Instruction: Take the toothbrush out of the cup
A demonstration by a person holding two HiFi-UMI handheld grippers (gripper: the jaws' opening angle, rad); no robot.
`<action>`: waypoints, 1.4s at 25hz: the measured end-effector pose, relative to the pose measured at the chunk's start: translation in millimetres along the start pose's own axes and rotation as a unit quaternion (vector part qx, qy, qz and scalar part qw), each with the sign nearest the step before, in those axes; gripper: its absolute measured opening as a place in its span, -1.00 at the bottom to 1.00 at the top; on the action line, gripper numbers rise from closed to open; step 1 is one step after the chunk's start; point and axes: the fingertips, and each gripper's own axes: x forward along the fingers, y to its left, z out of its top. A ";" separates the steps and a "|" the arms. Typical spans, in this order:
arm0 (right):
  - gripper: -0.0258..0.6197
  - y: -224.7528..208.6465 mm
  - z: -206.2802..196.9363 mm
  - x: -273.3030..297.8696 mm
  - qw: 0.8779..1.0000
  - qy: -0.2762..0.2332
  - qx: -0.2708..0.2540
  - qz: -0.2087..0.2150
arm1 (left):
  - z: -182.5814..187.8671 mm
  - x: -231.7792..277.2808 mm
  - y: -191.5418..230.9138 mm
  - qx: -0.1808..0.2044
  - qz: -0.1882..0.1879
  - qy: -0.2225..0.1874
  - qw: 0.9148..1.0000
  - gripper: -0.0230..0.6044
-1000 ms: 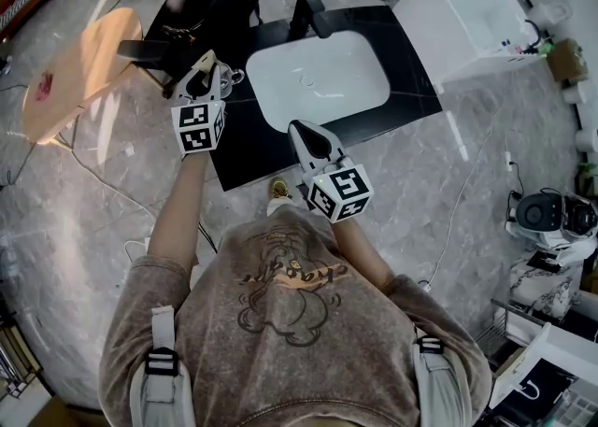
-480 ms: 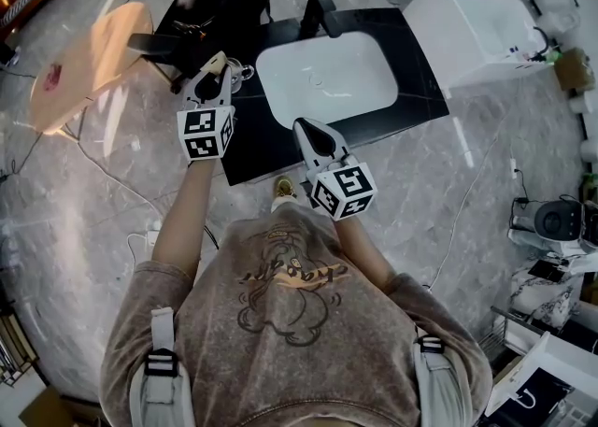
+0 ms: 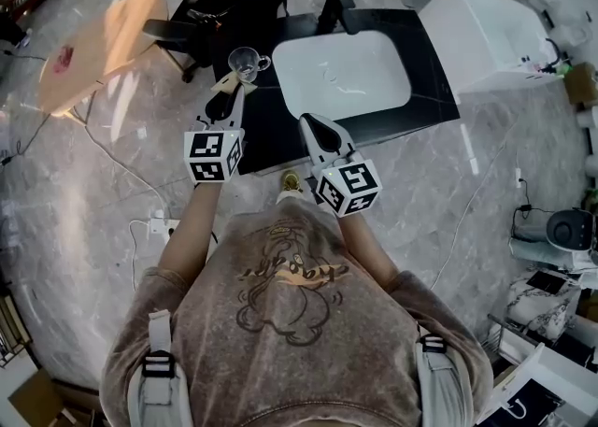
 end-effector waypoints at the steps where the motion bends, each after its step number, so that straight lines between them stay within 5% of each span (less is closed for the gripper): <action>1: -0.86 2.3 -0.9 0.7 1.000 0.001 0.000 0.002 | -2.9 -6.0 -0.8 -0.004 0.000 0.002 1.000 -0.70; 35: -0.86 83.7 -18.4 -60.6 1.000 -0.001 -0.005 -0.003 | -11.5 -157.6 -46.3 0.006 -0.044 -0.007 0.999 -0.70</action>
